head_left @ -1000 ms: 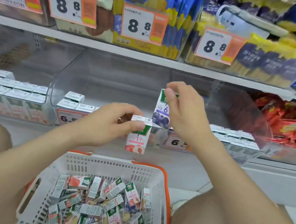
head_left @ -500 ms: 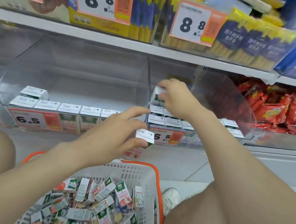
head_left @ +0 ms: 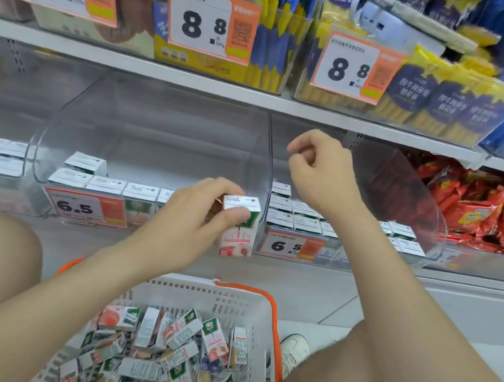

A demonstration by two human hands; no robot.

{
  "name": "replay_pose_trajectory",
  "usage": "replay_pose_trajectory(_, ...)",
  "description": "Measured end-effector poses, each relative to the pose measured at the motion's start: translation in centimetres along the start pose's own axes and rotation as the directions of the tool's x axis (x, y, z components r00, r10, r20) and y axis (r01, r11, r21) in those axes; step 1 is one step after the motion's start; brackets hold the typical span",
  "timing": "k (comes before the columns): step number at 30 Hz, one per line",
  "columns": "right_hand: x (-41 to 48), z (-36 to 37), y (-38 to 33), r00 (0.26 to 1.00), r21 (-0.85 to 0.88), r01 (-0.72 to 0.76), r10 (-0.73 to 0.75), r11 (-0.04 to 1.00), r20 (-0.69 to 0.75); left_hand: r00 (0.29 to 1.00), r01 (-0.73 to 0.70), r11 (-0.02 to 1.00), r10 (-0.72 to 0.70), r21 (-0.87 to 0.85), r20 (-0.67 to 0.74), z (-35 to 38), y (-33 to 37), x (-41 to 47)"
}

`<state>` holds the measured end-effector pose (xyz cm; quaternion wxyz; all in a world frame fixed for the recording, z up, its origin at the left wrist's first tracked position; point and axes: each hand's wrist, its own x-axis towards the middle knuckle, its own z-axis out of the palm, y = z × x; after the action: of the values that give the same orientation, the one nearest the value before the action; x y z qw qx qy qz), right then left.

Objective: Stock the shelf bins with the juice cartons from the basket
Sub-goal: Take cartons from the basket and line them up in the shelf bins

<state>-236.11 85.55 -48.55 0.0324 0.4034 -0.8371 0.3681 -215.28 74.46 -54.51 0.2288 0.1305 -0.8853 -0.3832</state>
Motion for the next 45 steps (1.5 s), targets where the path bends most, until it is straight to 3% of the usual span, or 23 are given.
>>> replay_pose_trajectory(1,-1.0,-0.3,-1.1,1.000,0.121,0.002,-0.003,0.993,0.010,0.998,0.048,0.994,-0.052,-0.094,-0.032,-0.4,0.0,0.2)
replay_pose_trajectory(3,-3.1,-0.6,-3.1,0.982,0.333,-0.013,-0.051,0.943,0.182,0.981,0.154,0.953,-0.179,-0.261,-0.075,-1.3,-0.1,0.3)
replay_pose_trajectory(6,-5.1,0.5,-4.7,0.908,0.341,0.007,-0.149,0.940,0.392,0.939,0.271,0.877,-0.332,-0.397,-0.093,-2.5,-0.1,-0.1)
replay_pose_trajectory(10,-5.3,2.1,-6.0,0.885,0.320,0.033,-0.176,0.947,0.430,0.897,0.327,0.765,-0.437,-0.554,-0.073,-4.4,0.0,-1.1)
replay_pose_trajectory(21,-6.2,9.8,-11.2,0.903,0.524,0.010,-0.232,0.852,0.361,0.821,0.368,0.741,-0.542,-0.562,-0.177,-10.9,-1.6,-3.6)
replay_pose_trajectory(24,-6.0,12.3,-13.8,0.937,0.546,0.050,-0.228,0.836,0.265,0.818,0.332,0.832,-0.488,-0.444,-0.303,-13.3,-3.1,-4.3)
replay_pose_trajectory(26,-5.9,13.7,-15.5,0.957,0.598,0.035,-0.199,0.801,0.211,0.790,0.341,0.905,-0.423,-0.256,-0.444,-15.1,-4.8,-4.7)
replay_pose_trajectory(28,-5.6,14.6,-17.2,0.967,0.610,0.072,-0.206,0.789,0.151,0.754,0.421,0.907,-0.359,-0.015,-0.550,-17.0,-6.9,-5.3)
replay_pose_trajectory(30,-5.4,15.4,-19.1,0.956,0.594,0.167,-0.276,0.787,0.098,0.765,0.507,0.835,-0.324,0.212,-0.556,-18.8,-9.3,-6.2)
replay_pose_trajectory(32,-5.1,16.6,-21.2,0.931,0.564,0.271,-0.361,0.780,0.051,0.770,0.616,0.685,-0.417,0.390,-0.484,-20.1,-11.0,-7.3)
replay_pose_trajectory(34,-4.6,18.7,-23.4,0.893,0.474,0.396,-0.450,0.787,0.001,0.731,0.682,0.553,-0.544,0.478,-0.413,-20.6,-12.1,-8.4)
replay_pose_trajectory(37,-3.2,23.0,-26.1,0.817,0.303,0.549,-0.577,0.779,0.003,0.715,0.685,0.503,-0.601,0.526,-0.357,-20.9,-13.3,-10.1)
replay_pose_trajectory(41,-0.4,27.8,-29.1,0.811,0.117,0.556,-0.568,0.823,0.143,0.754,0.628,0.488,-0.573,0.606,-0.320,-21.0,-13.9,-11.2)
replay_pose_trajectory(45,2.2,30.9,-31.4,0.862,-0.122,0.440,-0.381,0.890,0.334,0.778,0.551,0.385,-0.559,0.741,-0.288,-20.0,-14.0,-11.5)
